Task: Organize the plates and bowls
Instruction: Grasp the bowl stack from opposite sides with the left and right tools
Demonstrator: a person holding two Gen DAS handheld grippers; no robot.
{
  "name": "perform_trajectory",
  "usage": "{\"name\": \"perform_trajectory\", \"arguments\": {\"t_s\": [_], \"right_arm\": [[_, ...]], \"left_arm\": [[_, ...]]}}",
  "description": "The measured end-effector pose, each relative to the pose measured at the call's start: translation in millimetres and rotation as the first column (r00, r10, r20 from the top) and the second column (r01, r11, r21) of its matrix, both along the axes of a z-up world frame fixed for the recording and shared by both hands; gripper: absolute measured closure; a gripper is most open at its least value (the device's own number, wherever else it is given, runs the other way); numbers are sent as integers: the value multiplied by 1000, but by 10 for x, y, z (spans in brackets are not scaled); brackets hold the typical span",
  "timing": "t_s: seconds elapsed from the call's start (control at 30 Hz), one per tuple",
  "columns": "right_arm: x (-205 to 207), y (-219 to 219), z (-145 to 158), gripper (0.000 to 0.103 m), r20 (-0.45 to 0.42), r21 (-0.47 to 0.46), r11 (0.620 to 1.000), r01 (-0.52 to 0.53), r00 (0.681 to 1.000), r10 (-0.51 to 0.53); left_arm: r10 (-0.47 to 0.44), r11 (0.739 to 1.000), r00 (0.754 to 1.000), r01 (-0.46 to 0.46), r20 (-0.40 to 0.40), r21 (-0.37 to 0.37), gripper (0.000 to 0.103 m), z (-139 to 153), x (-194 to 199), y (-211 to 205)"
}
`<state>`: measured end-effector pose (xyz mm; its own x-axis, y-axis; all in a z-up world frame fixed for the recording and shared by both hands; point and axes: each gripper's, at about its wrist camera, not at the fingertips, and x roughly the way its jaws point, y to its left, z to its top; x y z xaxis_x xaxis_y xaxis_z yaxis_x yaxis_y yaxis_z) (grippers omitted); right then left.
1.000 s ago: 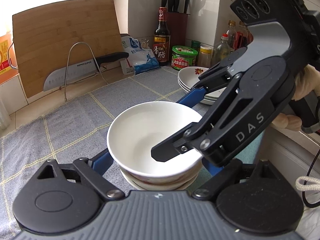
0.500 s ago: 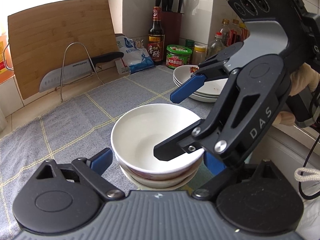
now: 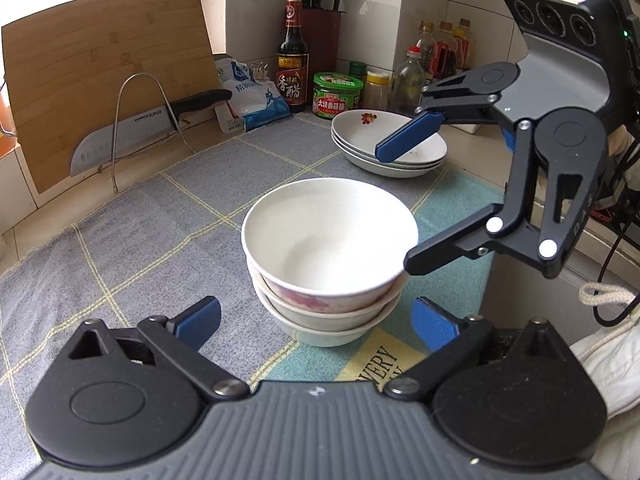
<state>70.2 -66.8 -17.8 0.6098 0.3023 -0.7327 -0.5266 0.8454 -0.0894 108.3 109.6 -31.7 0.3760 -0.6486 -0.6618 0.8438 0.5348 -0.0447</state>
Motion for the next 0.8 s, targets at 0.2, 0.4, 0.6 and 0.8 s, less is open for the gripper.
{"name": "perform_trajectory", "arguments": {"t_s": [0.2, 0.4, 0.6, 0.8], "right_arm": [[-129, 38, -203, 0, -26, -96, 995, -33, 999, 30], [-83, 82, -540, 0, -39, -181, 983, -40, 999, 34], [66, 30, -870, 0, -121, -159, 987, -32, 993, 13], [121, -88, -915, 0, -181, -63, 998, -16, 983, 5]], "left_arm": [[-26, 998, 1000, 25, 10, 57, 2, -123, 18, -52], [-32, 995, 999, 30, 15, 99, 2, -276, 94, -126], [-46, 988, 998, 51, -33, 143, 2, -476, 150, -201], [-58, 983, 997, 66, -52, 169, 1, -573, 168, -233]]}}
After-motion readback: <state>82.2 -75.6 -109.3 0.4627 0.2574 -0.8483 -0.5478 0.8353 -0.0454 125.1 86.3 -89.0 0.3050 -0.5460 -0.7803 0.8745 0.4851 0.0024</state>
